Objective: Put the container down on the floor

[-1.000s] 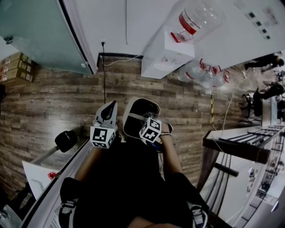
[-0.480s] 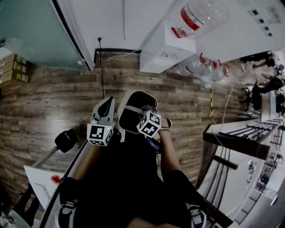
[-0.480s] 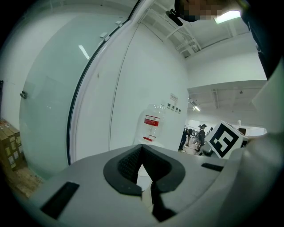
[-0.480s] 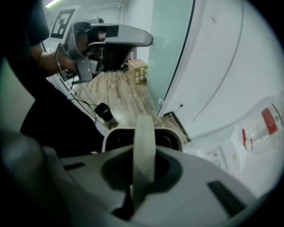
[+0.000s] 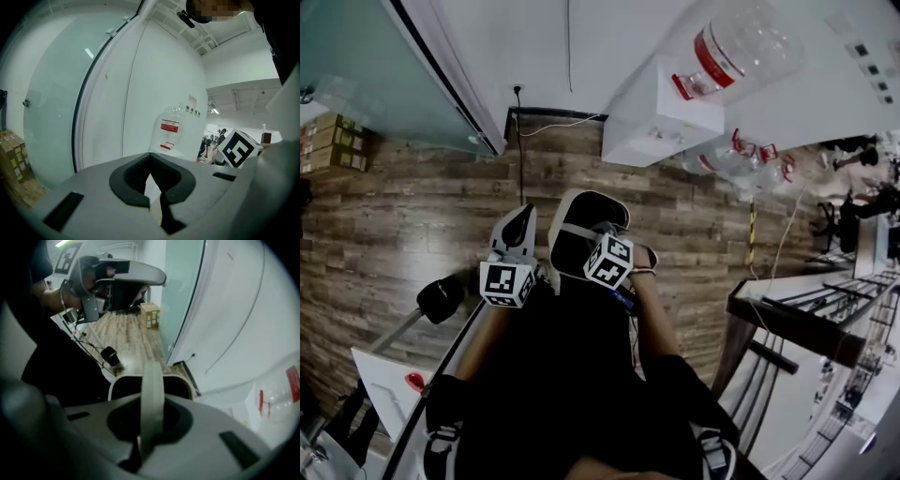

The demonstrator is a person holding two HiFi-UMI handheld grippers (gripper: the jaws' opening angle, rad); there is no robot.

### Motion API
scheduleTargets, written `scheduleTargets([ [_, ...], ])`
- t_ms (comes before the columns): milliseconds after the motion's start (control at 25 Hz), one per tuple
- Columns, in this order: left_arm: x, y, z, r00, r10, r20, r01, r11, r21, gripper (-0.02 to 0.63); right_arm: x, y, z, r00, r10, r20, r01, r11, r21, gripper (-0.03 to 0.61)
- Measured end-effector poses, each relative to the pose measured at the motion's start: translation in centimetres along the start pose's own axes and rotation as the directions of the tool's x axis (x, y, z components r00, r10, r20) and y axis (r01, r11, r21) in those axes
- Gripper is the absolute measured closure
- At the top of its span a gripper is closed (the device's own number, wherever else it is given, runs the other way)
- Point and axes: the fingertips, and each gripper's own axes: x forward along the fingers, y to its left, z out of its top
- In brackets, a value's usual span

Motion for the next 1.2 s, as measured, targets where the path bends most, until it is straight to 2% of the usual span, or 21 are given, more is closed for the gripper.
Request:
scheduleTargets([
  [360,8.6,0.7,2.0,0.996,0.084,-0.012,-0.084,0.996,0.007,0.588,0.7,-8.0,-0.1,0.999,0.034,0.012,-0.033,0.995,-0.098,0.546],
  [720,13.9,0.8,3.9,0.99,0.141,-0.008,-0.141,0.99,0.013,0.588,2.2,-15.2,-0.9,0.999,0.043,0.004,-0.042,0.985,-0.167,0.546],
  [960,17.5,2.1,3.9,0.991,0.127,-0.028,-0.127,0.992,0.006,0.588,4.3,-19.2,-0.8,0.998,0.055,-0.011,-0.056,0.988,-0.144,0.546],
  [1200,22.9,4.5,2.5,0.996,0.05,-0.08,-0.051,0.999,-0.009,0.588,6.9,-22.5,-0.5,0.996,0.071,-0.05,-0.077,0.989,-0.124,0.546],
])
